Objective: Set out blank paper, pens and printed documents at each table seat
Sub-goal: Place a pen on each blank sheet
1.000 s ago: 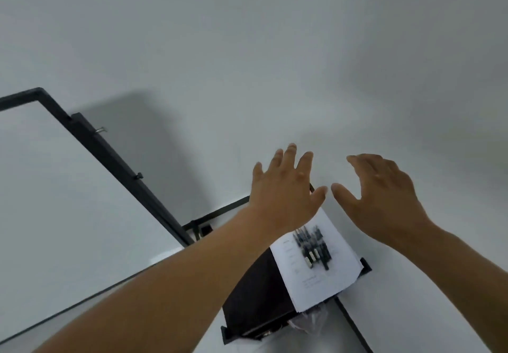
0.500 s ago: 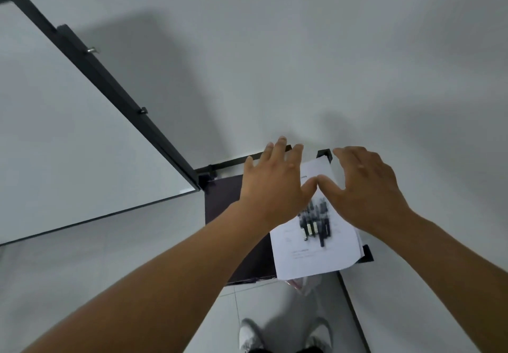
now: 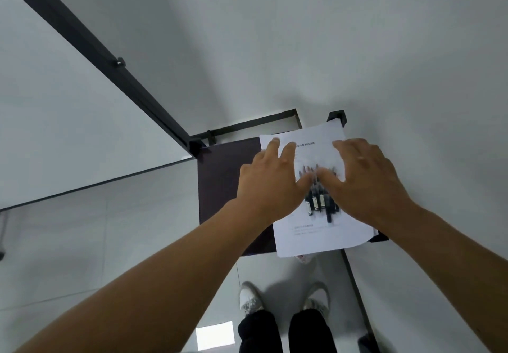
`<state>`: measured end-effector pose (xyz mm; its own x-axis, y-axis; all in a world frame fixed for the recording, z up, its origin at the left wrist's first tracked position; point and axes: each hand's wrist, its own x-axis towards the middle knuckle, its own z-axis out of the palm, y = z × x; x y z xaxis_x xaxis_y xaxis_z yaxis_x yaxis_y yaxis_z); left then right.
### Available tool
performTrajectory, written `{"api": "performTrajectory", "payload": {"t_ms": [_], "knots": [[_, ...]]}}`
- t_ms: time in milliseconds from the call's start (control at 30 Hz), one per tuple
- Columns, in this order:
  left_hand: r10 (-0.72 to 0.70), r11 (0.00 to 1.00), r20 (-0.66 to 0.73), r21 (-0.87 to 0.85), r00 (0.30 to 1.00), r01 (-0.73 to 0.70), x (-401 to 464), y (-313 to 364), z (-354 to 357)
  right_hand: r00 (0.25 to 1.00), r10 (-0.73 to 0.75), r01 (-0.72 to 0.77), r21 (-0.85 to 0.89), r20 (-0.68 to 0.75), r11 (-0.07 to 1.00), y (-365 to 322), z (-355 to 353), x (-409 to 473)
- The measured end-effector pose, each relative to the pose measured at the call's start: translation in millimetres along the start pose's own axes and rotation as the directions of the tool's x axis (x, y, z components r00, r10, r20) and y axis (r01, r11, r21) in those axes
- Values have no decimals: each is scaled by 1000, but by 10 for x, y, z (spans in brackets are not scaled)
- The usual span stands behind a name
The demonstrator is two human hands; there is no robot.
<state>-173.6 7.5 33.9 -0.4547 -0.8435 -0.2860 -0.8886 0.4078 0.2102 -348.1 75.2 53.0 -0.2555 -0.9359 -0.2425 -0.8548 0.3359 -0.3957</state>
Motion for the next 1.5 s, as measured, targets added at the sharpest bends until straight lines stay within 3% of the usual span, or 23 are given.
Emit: {"api": "performTrajectory", "payload": {"t_ms": [433,667,800,933,1200,1500], "knots": [[-33,997,108,-64,994,40,80,42,608,984,129,-142,103,122,985,277,571,98],[-50,995,43,-80,998,53,155,108,711,973,197,-212,120,124,970,353,675,266],[-72,980,23,-186,997,75,186,145,666,966,231,-246,142,112,959,329,693,310],[-87,958,43,-271,995,96,202,140,634,964,244,-252,83,102,964,261,770,281],[-60,961,62,-268,996,75,180,54,688,980,191,-186,-101,47,977,150,925,283],[-31,965,40,-259,999,40,139,52,748,975,219,-215,-98,32,972,53,1004,336]]}}
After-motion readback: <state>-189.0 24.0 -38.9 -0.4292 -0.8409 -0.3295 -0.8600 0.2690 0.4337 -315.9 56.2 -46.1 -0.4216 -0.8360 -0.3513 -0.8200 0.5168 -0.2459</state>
